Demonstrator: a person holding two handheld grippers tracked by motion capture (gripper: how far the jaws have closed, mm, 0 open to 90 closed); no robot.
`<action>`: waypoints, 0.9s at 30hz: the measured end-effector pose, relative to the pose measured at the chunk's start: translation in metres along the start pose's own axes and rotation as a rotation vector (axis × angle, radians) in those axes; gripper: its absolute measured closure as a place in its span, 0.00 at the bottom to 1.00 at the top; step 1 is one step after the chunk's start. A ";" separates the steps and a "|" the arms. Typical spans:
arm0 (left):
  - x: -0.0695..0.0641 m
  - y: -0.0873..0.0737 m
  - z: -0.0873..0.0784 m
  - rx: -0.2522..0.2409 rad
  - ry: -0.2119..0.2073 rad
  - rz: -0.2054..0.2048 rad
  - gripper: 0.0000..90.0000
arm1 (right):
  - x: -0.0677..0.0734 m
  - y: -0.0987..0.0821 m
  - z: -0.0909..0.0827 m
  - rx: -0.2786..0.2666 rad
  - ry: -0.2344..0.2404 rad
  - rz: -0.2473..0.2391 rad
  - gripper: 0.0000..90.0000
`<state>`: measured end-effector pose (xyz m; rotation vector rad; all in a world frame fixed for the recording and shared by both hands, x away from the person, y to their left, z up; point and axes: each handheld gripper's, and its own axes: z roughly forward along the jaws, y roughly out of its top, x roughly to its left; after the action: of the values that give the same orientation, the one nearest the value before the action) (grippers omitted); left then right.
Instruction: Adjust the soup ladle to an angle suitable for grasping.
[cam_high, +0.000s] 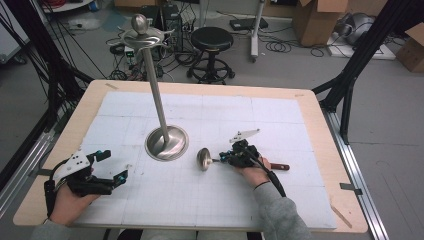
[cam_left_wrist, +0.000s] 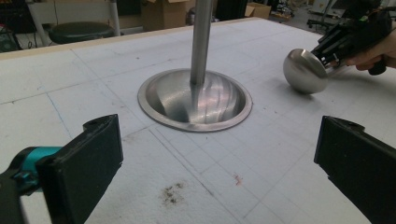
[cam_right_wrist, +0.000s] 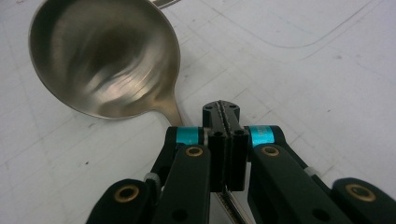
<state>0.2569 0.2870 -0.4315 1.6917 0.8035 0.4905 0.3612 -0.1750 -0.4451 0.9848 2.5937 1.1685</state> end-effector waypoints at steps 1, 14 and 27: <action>0.000 0.000 0.001 -0.002 0.000 0.002 0.02 | 0.001 -0.001 -0.001 0.000 0.000 0.000 1.00; 0.000 0.001 0.001 -0.001 -0.005 0.000 0.02 | 0.017 -0.007 -0.005 -0.002 -0.043 -0.024 1.00; 0.000 0.000 0.001 -0.005 -0.013 -0.016 0.02 | 0.033 -0.020 -0.016 0.012 -0.010 -0.061 1.00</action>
<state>0.2577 0.2867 -0.4313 1.6806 0.8051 0.4697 0.3194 -0.1747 -0.4436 0.9048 2.6069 1.1319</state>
